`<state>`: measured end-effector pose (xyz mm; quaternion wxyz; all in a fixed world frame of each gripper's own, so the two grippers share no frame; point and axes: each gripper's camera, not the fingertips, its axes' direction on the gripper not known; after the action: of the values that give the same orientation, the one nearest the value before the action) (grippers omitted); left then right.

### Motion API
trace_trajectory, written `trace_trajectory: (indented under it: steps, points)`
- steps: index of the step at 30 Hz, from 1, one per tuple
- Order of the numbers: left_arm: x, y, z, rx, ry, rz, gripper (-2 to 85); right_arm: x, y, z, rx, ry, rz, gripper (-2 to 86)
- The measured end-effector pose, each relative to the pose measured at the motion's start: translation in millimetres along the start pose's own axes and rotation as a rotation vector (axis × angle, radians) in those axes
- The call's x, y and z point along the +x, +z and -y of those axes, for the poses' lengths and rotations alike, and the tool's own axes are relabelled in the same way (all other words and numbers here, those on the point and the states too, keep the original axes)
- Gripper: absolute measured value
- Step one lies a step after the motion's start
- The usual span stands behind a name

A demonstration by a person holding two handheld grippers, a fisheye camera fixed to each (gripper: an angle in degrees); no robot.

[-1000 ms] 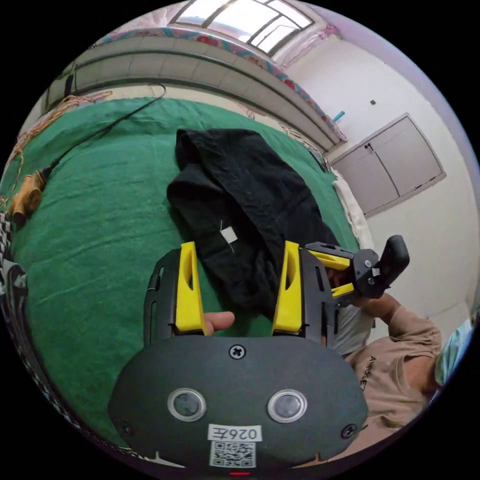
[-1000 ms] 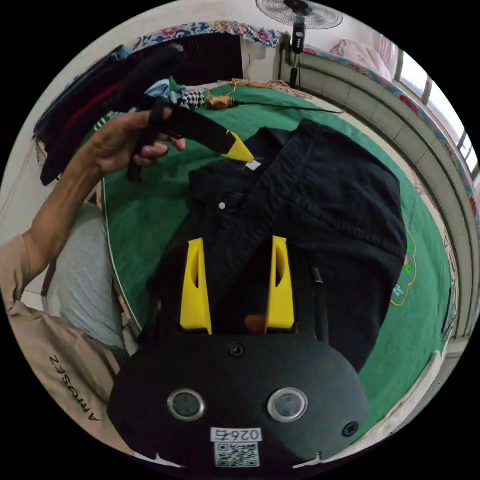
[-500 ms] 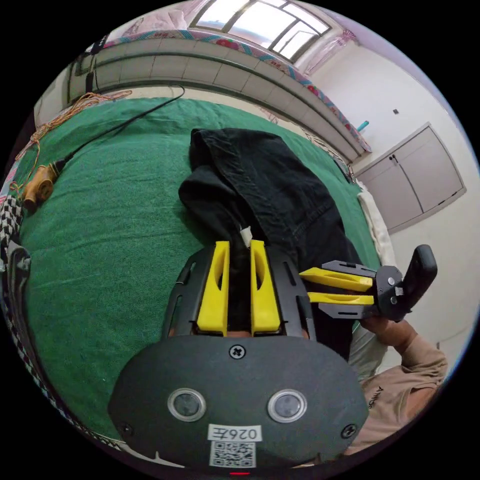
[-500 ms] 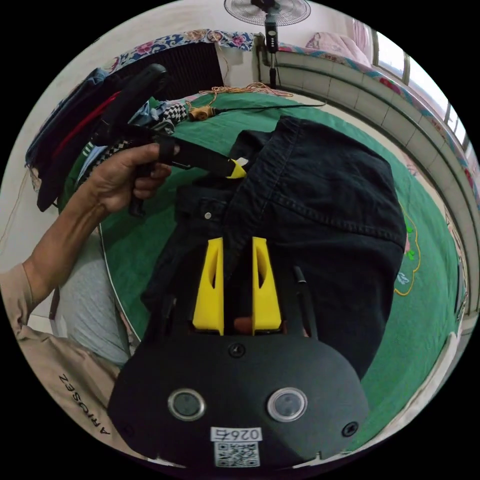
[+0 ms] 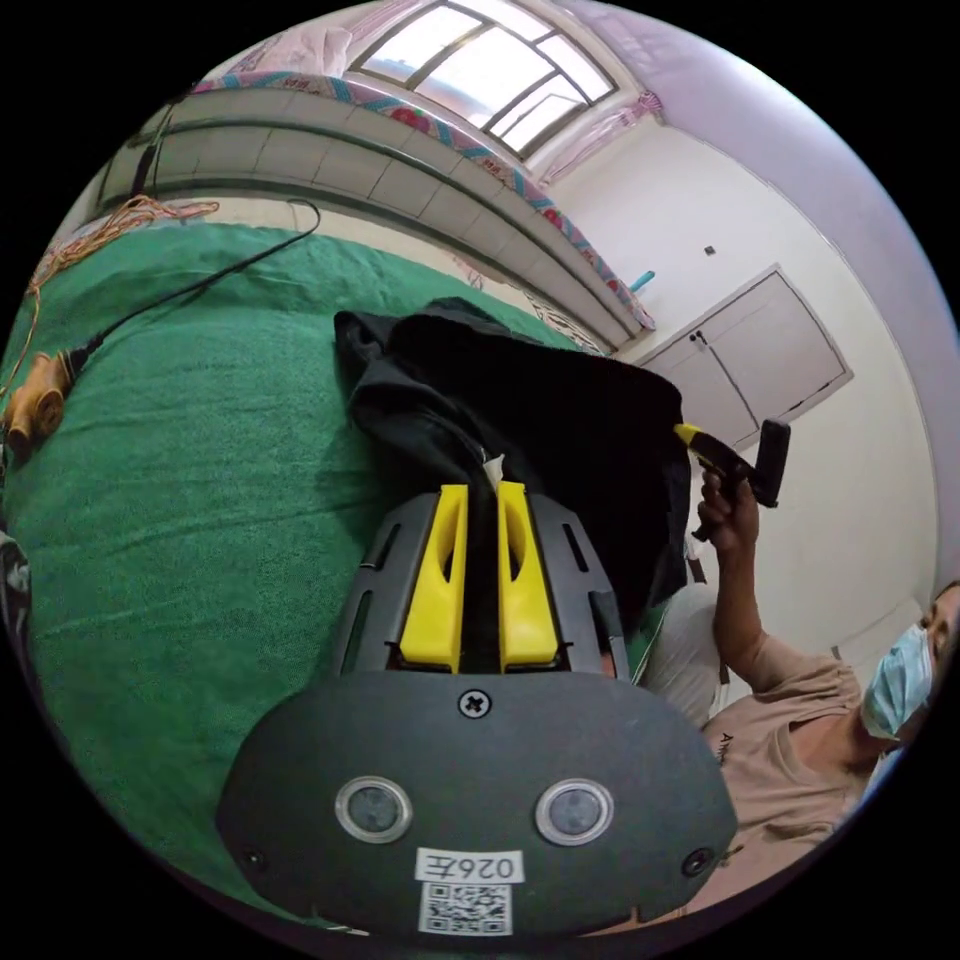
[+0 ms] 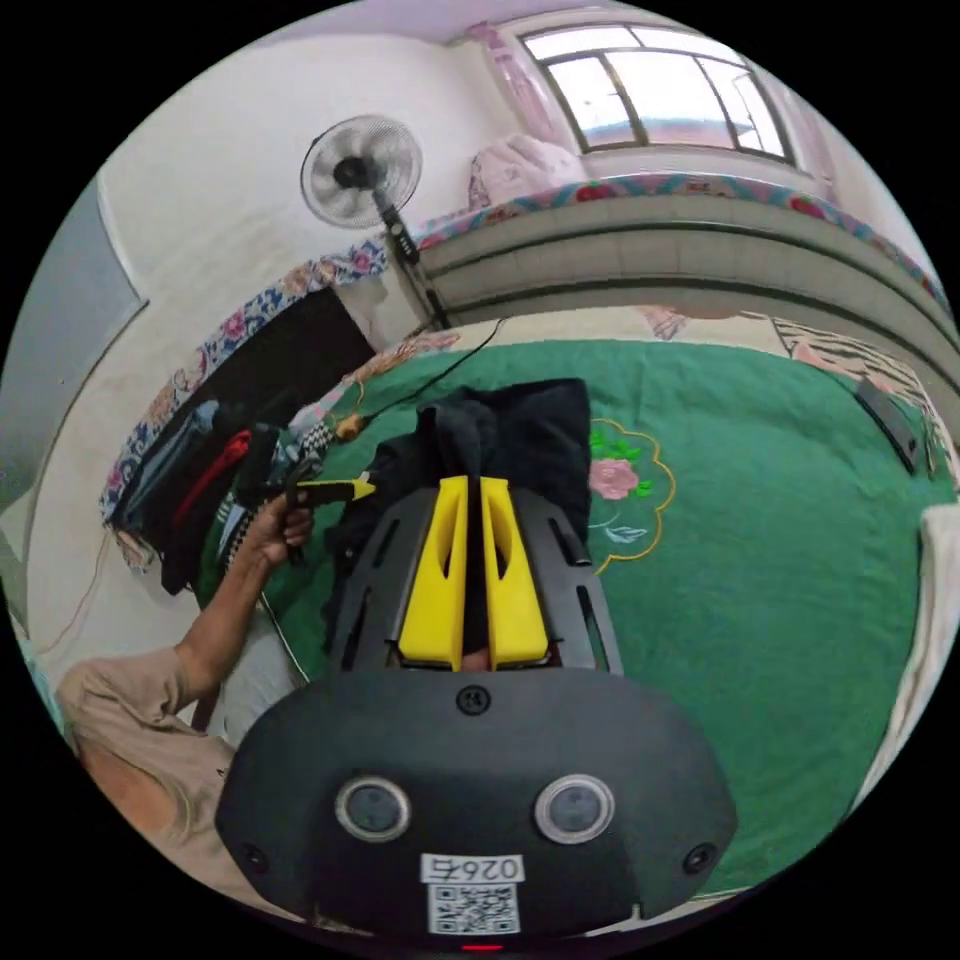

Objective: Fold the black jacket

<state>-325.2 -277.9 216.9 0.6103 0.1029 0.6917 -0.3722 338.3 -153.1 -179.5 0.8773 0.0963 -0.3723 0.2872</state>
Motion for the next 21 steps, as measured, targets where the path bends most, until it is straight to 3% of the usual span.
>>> trace_trajectory:
  steps: [3,7,9,13,18,21]
  points:
    - [13.4,-18.2,4.7,-0.015,0.045,0.051,5.3,93.5,-69.9,-12.5,0.132,0.293,-0.048,-1.2]
    - [7.9,-30.2,6.0,-0.017,-0.003,0.0,6.6,177.5,-99.1,-48.1,0.0,0.601,-0.378,-0.2]
    - [4.7,-47.8,5.0,0.08,-0.036,-0.027,9.1,190.4,-121.4,-59.3,0.122,0.662,-0.307,2.4]
    - [9.9,-86.6,3.4,0.278,-0.044,-0.052,16.3,142.7,-125.2,-22.5,0.24,0.42,-0.302,6.1]
    - [7.4,-59.9,42.9,0.09,-0.04,-0.005,21.9,44.0,-22.6,65.4,-0.018,-0.143,-0.438,12.3]
    - [5.4,-33.0,74.5,0.01,-0.056,0.015,22.4,25.9,41.8,92.6,-0.093,-0.247,-0.428,15.5]
